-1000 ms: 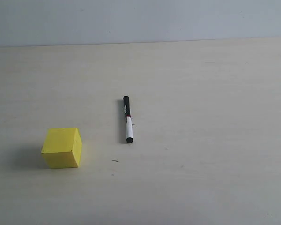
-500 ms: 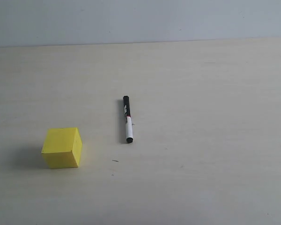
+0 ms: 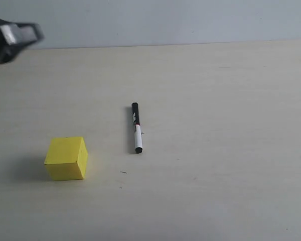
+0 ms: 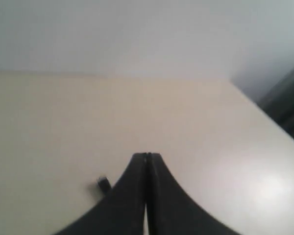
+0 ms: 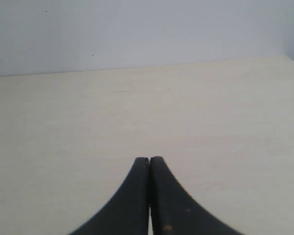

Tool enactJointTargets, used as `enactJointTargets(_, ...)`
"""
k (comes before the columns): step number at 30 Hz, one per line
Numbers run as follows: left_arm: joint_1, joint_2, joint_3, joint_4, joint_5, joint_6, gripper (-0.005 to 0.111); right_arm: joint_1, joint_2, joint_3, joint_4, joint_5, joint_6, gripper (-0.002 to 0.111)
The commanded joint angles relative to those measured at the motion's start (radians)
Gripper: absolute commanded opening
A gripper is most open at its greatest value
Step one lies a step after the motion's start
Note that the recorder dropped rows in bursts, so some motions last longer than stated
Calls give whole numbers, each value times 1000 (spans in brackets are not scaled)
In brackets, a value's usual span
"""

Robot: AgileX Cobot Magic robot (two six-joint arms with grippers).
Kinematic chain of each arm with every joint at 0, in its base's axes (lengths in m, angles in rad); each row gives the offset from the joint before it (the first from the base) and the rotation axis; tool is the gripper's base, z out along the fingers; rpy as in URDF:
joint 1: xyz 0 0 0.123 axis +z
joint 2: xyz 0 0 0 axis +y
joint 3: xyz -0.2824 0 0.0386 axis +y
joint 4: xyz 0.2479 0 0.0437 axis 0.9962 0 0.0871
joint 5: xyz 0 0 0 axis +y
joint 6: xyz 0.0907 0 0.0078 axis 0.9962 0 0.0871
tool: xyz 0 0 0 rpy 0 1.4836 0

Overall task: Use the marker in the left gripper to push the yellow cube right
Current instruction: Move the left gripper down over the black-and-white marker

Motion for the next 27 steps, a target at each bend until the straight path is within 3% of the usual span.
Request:
enactJointTargets(1, -136, 137, -174, 587, 67, -633, 0, 1, -5, 4, -5, -6, -5, 0)
enactJointTargets(5, -257, 210, -249, 587, 165, -610, 0, 1, -5, 4, -5, -6, -5, 0)
enactJointTargets(9, -363, 251, -314, 587, 374, -375, 0, 1, -5, 4, 1, -6, -5, 0)
enactJointTargets(12, -382, 264, -335, 587, 553, -89, 0, 1, -5, 4, 1, -6, -5, 0)
enactJointTargets(14, -382, 264, -335, 587, 733, -83, 0, 1, -5, 4, 1, -6, -5, 0)
enactJointTargets(16, -382, 270, -349, 353, 1081, -11, 0, 1, -5, 4, 4, -6, -5, 0)
enactJointTargets(18, -382, 290, -407, 48, 1330, 318, 0, 1, -5, 4, 4, -6, -5, 0)
enactJointTargets(24, -385, 390, -659, -792, 1654, 916, 0, 1, -5, 4, 4, -6, -5, 0)
enactJointTargets(27, -432, 428, -696, -984, 1691, 1046, 0, 1, -5, 4, 4, -6, -5, 0)
